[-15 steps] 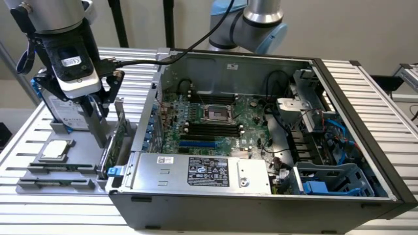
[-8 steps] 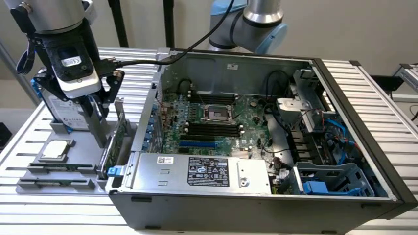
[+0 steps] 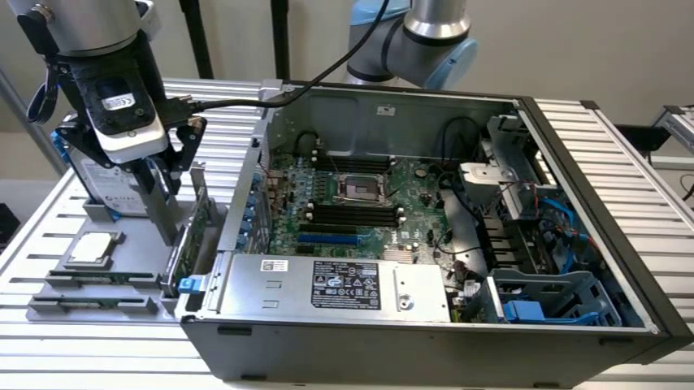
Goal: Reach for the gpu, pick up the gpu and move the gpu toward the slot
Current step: 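Pick up the gpu and move the gpu toward the slot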
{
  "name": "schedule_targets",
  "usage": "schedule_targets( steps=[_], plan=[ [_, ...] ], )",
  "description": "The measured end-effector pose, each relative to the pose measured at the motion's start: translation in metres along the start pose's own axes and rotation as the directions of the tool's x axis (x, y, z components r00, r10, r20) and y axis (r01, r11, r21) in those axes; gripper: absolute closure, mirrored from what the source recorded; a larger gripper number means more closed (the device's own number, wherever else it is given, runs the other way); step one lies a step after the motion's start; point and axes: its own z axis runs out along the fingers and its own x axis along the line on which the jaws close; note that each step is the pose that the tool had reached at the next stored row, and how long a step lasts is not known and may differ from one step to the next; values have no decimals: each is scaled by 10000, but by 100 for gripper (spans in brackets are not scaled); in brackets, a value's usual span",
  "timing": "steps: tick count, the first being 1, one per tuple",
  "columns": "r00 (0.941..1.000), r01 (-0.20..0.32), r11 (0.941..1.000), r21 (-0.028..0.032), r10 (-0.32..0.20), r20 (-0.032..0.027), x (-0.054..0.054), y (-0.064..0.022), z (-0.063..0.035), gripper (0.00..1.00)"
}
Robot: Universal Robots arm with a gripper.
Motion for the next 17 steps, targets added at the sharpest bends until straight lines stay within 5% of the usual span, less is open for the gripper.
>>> schedule_targets(
  steps=[4, 17],
  plan=[
    [10000, 0, 10000, 0, 0, 1, -1, 0, 9, 55],
    [10000, 0, 10000, 2, 0, 0, 0, -10, 242, 55]
  ],
)
